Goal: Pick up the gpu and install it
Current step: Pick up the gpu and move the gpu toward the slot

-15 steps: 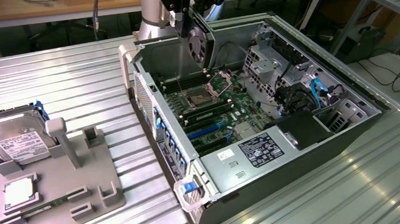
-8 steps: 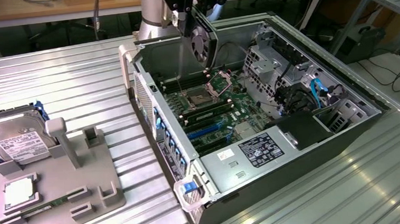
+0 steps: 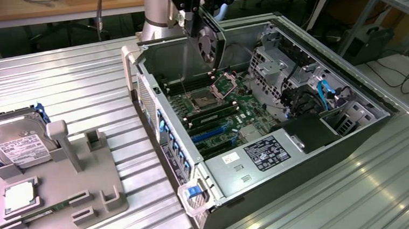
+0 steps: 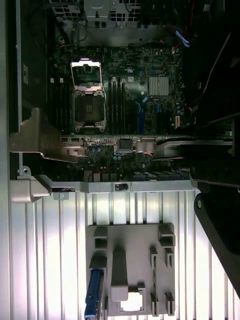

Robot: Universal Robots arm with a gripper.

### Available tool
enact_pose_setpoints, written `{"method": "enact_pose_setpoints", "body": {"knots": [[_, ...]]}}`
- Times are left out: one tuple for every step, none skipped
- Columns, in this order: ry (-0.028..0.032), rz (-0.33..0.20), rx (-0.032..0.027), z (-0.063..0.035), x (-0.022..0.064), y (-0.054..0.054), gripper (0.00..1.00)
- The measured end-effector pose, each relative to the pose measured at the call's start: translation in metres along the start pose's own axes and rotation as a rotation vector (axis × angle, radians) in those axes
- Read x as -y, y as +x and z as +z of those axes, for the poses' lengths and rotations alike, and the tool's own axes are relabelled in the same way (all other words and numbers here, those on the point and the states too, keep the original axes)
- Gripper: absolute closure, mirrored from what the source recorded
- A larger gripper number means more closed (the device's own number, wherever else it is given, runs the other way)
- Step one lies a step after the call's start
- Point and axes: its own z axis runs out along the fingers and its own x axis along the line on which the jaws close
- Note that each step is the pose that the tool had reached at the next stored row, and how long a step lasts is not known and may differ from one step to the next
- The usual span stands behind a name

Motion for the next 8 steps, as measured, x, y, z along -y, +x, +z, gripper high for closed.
{"method": "enact_pose_setpoints", "body": {"knots": [[0.0000, 0.000, 0.0001, 0.0000, 0.0000, -0.0004, 0.73], [-0.0001, 0.000, 0.0000, 0.0000, 0.0000, -0.0008, 0.73], [0.0000, 0.000, 0.0001, 0.0000, 0.0000, -0.0012, 0.73], [0.0000, 0.000, 0.0000, 0.0000, 0.0000, -0.0017, 0.73], [-0.0001, 0.000, 0.0001, 0.0000, 0.0000, -0.0022, 0.73], [-0.0001, 0.000, 0.0000, 0.0000, -0.0001, -0.0032, 0.73], [0.0000, 0.000, 0.0000, 0.0000, -0.0001, -0.0040, 0.73], [0.0000, 0.000, 0.0000, 0.0000, -0.0001, -0.0046, 0.73]]}}
